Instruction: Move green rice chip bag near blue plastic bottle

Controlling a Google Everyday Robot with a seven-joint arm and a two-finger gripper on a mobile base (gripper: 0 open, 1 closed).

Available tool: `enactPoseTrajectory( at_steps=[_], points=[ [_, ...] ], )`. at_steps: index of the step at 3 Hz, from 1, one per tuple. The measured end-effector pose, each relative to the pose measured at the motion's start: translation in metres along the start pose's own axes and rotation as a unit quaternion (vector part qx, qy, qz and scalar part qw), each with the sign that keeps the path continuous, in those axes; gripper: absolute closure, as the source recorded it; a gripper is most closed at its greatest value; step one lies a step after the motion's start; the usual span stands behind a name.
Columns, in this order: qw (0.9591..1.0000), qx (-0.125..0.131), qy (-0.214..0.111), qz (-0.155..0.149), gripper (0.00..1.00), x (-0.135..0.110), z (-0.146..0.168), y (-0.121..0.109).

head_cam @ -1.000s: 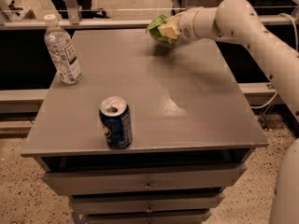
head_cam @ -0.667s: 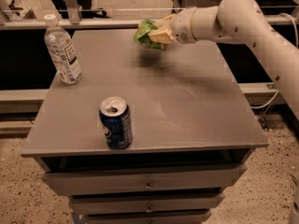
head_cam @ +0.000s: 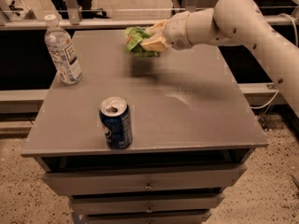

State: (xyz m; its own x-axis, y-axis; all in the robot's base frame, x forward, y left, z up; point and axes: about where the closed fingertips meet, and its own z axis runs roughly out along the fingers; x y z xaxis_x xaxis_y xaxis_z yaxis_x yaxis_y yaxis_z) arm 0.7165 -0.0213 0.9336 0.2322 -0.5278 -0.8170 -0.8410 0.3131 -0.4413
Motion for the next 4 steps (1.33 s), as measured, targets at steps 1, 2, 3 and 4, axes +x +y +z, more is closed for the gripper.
enactPoseTrajectory(
  at_steps=[1,2,3,4],
  points=[
    [0.9996,-0.025,-0.001,-0.012,1.0,-0.002,0.007,0.007],
    [0.9954,-0.084,-0.012,-0.044,1.0,-0.011,0.019,0.038],
    [0.9884,-0.133,-0.028,-0.068,1.0,-0.017,0.034,0.07],
    [0.9818,-0.164,-0.047,-0.083,1.0,-0.021,0.051,0.098]
  ],
)
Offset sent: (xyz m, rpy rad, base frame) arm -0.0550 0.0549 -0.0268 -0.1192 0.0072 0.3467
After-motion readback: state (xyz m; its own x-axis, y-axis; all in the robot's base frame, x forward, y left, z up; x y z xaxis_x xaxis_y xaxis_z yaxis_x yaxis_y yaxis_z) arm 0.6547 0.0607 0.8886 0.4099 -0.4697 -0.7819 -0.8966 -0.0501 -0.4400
